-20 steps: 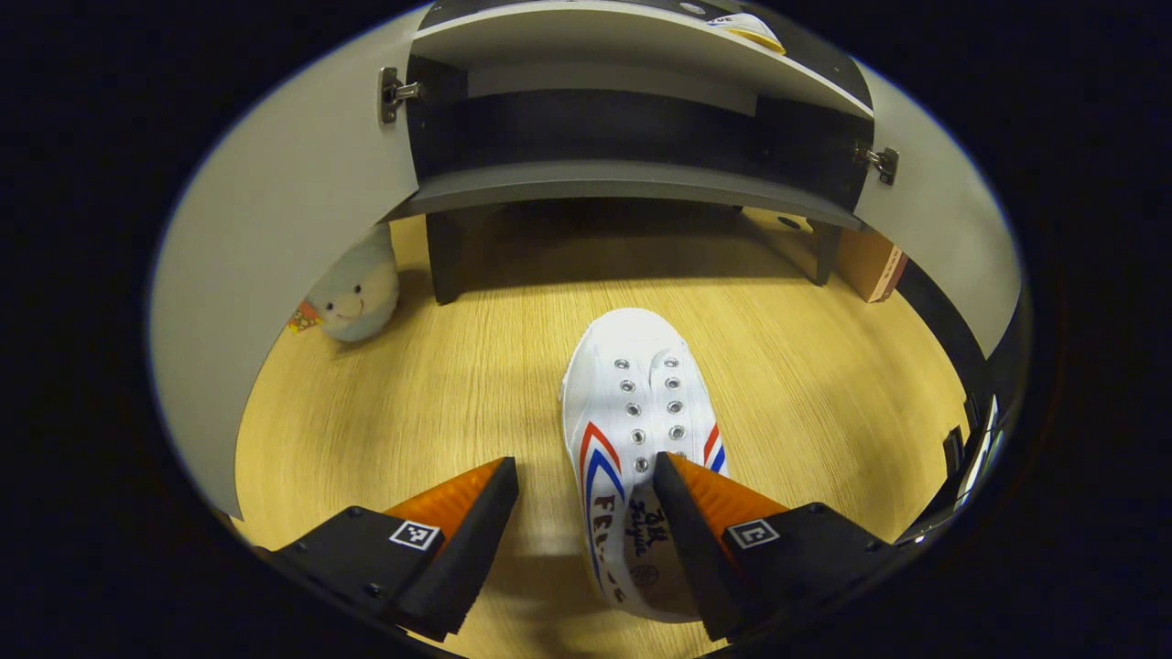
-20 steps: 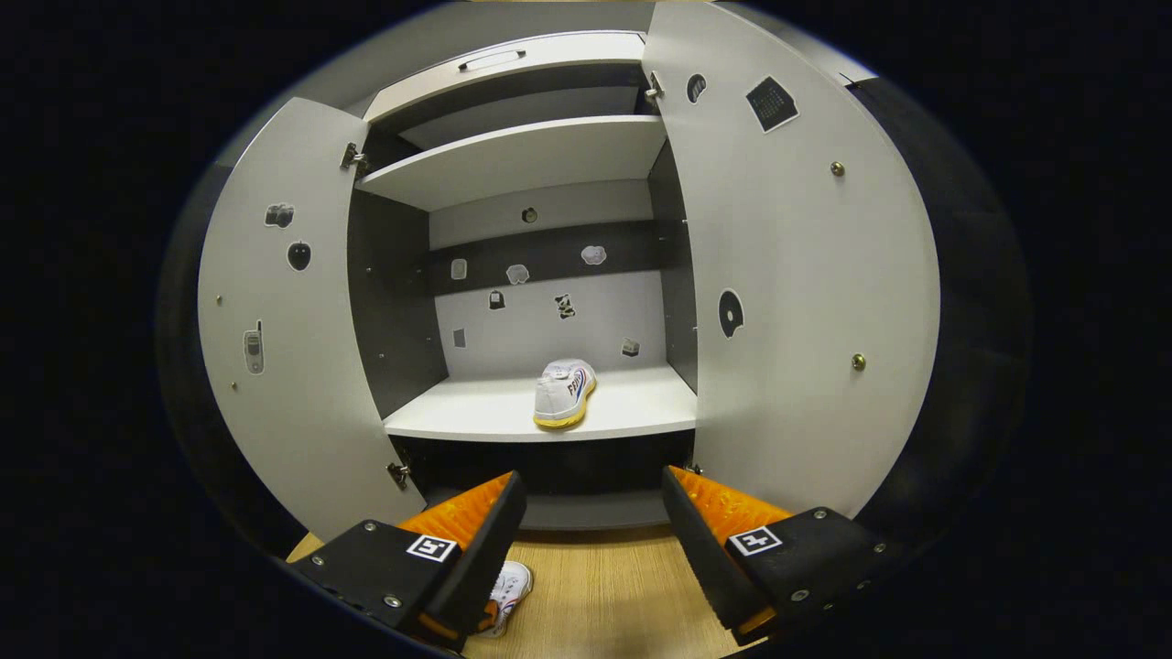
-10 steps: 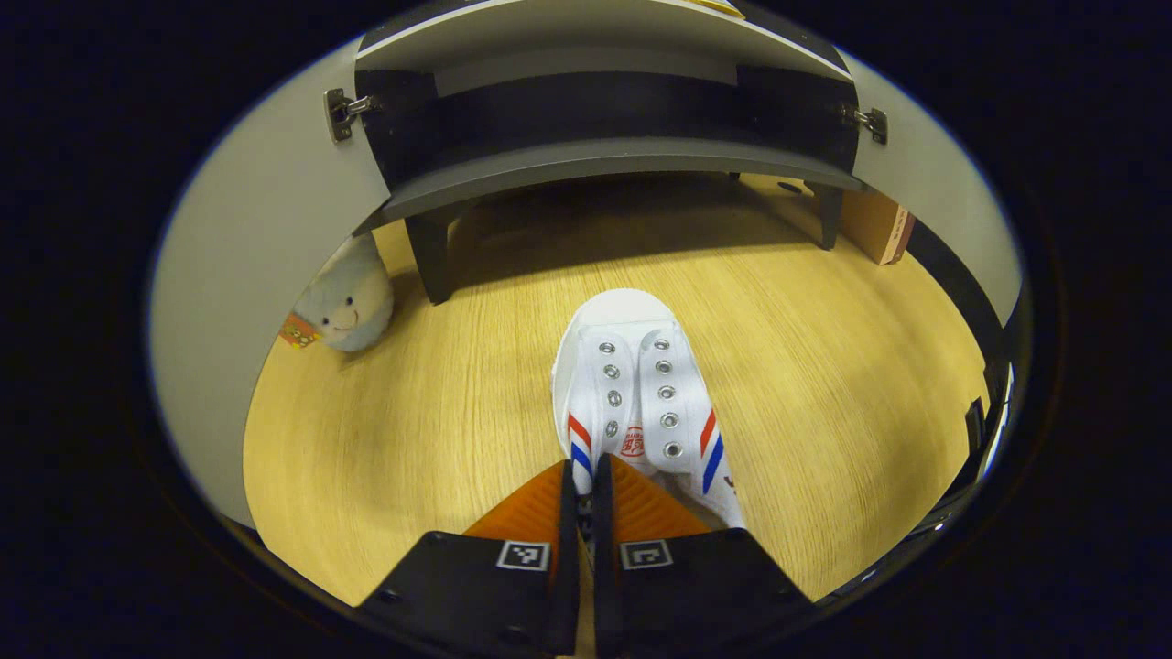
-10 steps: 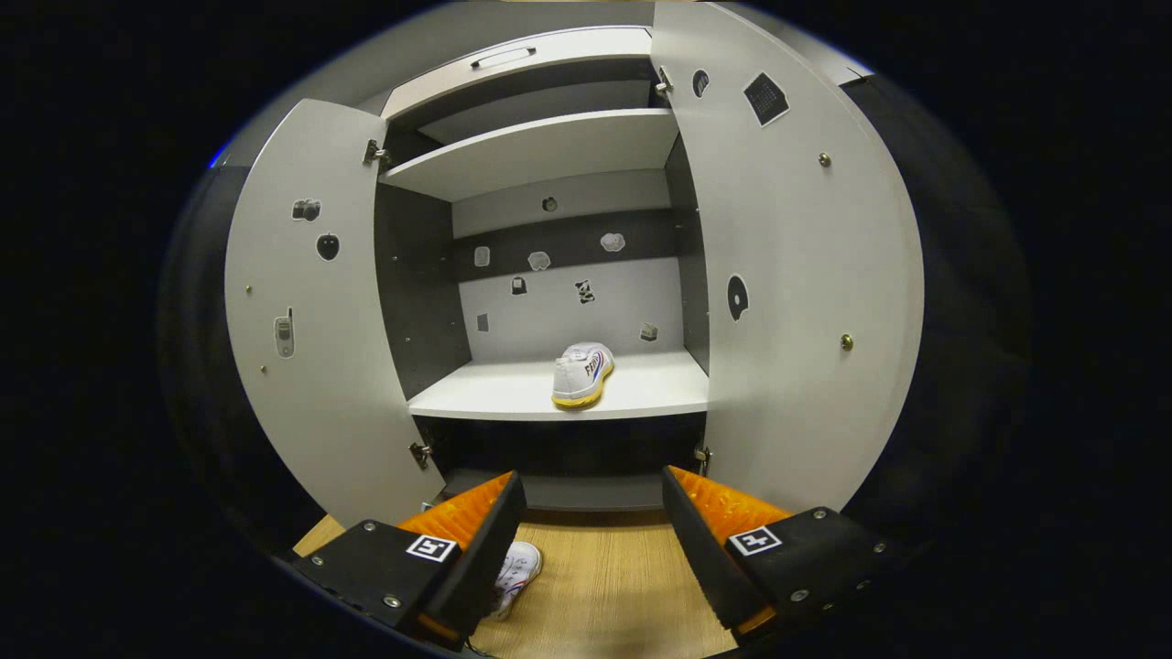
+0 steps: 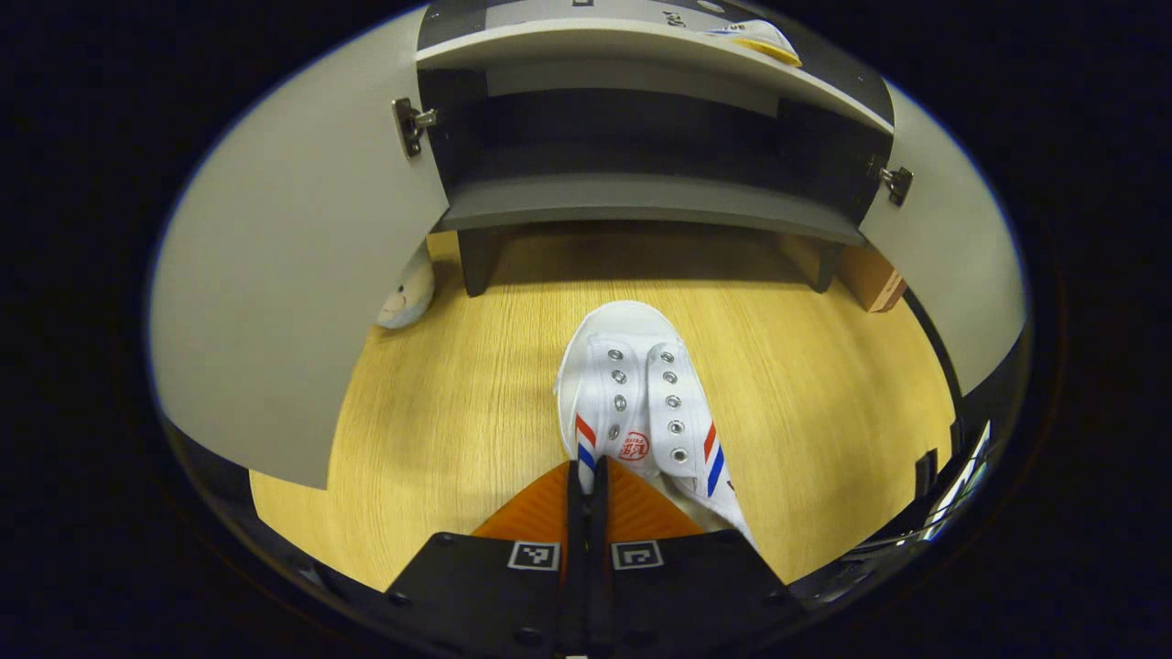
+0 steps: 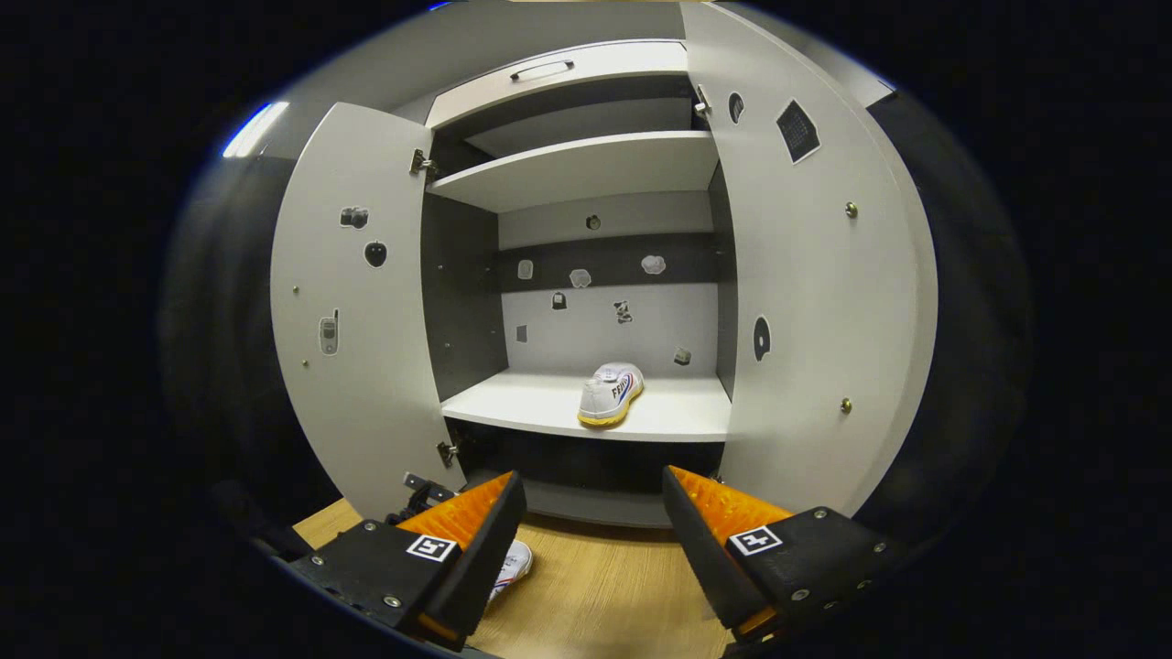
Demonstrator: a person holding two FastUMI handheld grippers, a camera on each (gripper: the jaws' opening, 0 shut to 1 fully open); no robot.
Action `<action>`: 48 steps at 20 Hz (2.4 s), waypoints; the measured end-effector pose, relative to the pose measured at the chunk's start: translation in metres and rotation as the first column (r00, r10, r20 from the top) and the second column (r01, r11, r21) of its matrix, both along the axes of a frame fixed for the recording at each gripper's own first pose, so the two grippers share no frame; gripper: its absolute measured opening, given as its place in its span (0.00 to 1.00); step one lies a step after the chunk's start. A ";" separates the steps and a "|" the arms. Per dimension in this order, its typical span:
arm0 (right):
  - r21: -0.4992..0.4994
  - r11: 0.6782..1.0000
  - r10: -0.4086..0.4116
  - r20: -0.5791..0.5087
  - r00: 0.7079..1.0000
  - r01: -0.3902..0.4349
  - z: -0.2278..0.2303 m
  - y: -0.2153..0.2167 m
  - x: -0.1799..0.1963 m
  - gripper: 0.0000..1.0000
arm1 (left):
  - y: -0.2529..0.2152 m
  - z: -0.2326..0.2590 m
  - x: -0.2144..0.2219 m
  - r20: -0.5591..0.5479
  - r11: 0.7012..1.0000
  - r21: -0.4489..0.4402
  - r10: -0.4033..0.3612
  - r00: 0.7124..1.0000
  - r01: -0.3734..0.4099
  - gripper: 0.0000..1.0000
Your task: Grab one shoe with the right hand and put it into the shoe cabinet, grab the other shoe with the left hand and put it into the shoe cabinet; then close the right door with the right hand and the left door with the left hand.
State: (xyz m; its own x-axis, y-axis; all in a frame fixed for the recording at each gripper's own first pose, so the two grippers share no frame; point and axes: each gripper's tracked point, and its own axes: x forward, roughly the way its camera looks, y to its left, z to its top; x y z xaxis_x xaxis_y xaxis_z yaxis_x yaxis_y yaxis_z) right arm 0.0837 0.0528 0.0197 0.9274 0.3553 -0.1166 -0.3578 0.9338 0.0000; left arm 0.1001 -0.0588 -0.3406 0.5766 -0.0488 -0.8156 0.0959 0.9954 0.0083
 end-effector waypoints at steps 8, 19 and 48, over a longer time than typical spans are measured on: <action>0.018 0.997 0.077 0.004 0.997 -0.077 -0.001 0.000 -0.001 0.92 | 0.018 0.157 0.052 0.144 0.999 -0.052 0.000 0.990 0.008 0.06; 0.047 0.999 -0.004 0.048 0.999 0.002 0.016 -0.010 0.016 0.93 | 0.059 0.340 0.145 0.264 0.996 -0.084 0.024 0.964 -0.001 0.06; 0.043 0.982 -0.186 0.061 0.981 0.184 0.025 -0.022 0.016 0.93 | 0.027 0.347 0.286 0.339 0.996 -0.085 -0.008 0.941 0.039 0.69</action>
State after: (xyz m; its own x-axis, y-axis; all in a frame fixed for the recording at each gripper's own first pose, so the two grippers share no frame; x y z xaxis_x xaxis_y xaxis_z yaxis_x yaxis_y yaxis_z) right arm 0.0996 0.0311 0.0446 0.9827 0.1796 -0.0442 -0.1790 0.9837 0.0185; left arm 0.3864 -0.0321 0.0067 0.8150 -0.1291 -0.5649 0.1264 0.9910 -0.0440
